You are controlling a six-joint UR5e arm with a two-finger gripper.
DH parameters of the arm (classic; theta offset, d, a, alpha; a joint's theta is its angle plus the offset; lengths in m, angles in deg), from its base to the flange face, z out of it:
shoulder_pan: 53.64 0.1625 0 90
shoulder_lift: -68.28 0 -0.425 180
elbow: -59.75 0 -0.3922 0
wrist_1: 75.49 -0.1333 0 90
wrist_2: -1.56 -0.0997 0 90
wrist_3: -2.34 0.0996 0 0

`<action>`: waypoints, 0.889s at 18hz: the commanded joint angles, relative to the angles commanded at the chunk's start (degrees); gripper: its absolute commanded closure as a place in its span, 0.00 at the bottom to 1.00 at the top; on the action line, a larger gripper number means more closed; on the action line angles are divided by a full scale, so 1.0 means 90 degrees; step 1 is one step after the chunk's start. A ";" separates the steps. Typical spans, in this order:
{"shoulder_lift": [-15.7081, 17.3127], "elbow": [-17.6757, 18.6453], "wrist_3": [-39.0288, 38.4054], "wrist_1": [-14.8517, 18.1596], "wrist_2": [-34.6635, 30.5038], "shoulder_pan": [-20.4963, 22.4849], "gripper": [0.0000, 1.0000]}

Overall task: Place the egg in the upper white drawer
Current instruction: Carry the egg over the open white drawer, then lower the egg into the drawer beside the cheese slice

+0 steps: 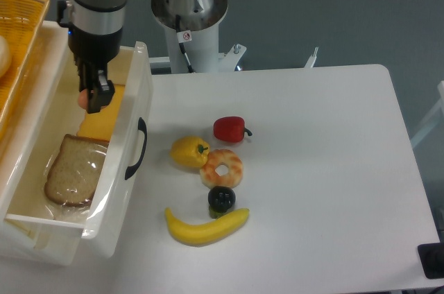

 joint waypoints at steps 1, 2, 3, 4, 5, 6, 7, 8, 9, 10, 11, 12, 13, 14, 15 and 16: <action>0.0000 0.0029 0.0000 0.0000 -0.0010 -0.0010 0.75; -0.0010 0.0039 0.0000 0.0000 -0.0010 -0.0019 0.75; -0.0019 0.0059 0.0010 0.0000 -0.0010 -0.0039 0.75; -0.0068 0.0078 0.0029 0.0000 -0.0010 -0.0058 0.75; -0.0097 0.0078 0.0068 0.0000 -0.0010 -0.0059 0.74; -0.0127 0.0088 0.0088 0.0010 -0.0019 -0.0068 0.74; -0.0166 0.0108 0.0088 0.0010 -0.0029 -0.0068 0.74; -0.0185 0.0137 0.0088 0.0000 -0.0029 -0.0078 0.74; -0.0195 0.0166 0.0088 0.0000 -0.0029 -0.0107 0.74; -0.0215 0.0176 0.0088 0.0000 -0.0039 -0.0127 0.74; -0.0254 0.0186 0.0088 0.0010 -0.0078 -0.0137 0.74; -0.0273 0.0196 0.0098 0.0000 -0.0078 -0.0156 0.74; -0.0283 0.0205 0.0088 0.0000 -0.0078 -0.0166 0.74; -0.0293 0.0205 0.0088 0.0000 -0.0078 -0.0185 0.73; -0.0312 0.0205 0.0088 0.0010 -0.0078 -0.0195 0.73; -0.0322 0.0215 0.0088 0.0010 -0.0078 -0.0195 0.73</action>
